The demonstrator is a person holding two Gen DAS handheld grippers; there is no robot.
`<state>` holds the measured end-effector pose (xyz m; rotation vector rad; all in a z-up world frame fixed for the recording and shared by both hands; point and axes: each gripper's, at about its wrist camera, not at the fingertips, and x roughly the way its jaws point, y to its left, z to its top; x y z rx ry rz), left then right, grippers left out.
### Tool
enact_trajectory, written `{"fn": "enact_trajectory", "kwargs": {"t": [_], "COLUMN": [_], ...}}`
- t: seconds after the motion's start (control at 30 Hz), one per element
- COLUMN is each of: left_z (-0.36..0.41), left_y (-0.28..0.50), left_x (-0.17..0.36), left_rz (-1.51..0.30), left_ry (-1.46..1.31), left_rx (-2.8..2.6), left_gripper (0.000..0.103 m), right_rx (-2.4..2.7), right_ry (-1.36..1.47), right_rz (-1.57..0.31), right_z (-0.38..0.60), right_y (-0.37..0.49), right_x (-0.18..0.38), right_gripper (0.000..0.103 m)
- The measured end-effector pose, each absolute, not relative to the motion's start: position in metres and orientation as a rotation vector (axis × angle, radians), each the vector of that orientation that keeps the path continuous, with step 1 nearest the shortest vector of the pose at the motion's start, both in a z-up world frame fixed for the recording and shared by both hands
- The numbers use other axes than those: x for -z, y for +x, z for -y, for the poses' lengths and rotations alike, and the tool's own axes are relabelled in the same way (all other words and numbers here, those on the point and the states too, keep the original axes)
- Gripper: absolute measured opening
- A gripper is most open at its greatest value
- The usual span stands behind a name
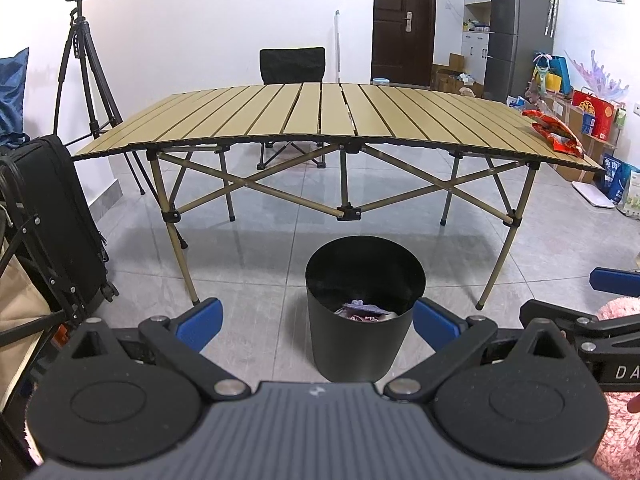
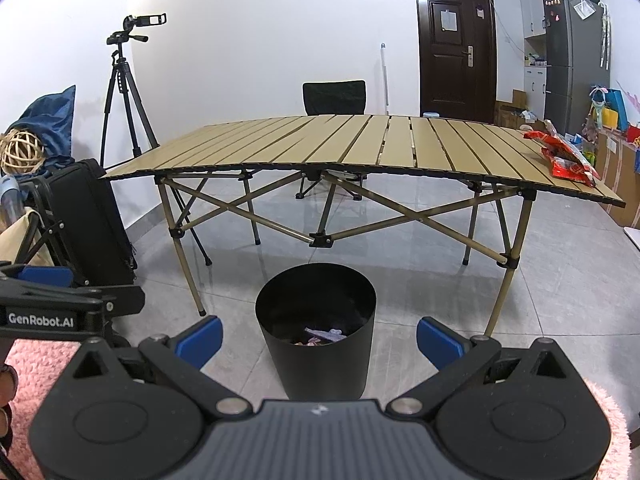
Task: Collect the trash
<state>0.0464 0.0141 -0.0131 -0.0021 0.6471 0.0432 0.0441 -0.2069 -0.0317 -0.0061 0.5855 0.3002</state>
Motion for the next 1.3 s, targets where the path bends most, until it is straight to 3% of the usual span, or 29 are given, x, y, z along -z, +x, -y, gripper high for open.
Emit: {"fn": "enact_trajectory", "kwargs": {"t": [1.3], "left_z": [-0.0126], "left_y": [0.0463], "left_x": [0.0171], "left_rz": [-0.659], "left_ry": [-0.008], "left_rx": [-0.025], "left_gripper": [0.103], "right_rx": [-0.3], "right_ry": [-0.005], "right_rz": [-0.589], "right_z": [0.2065], "right_y": [0.0429], "right_x": [0.0322], "right_gripper": [0.103]}}
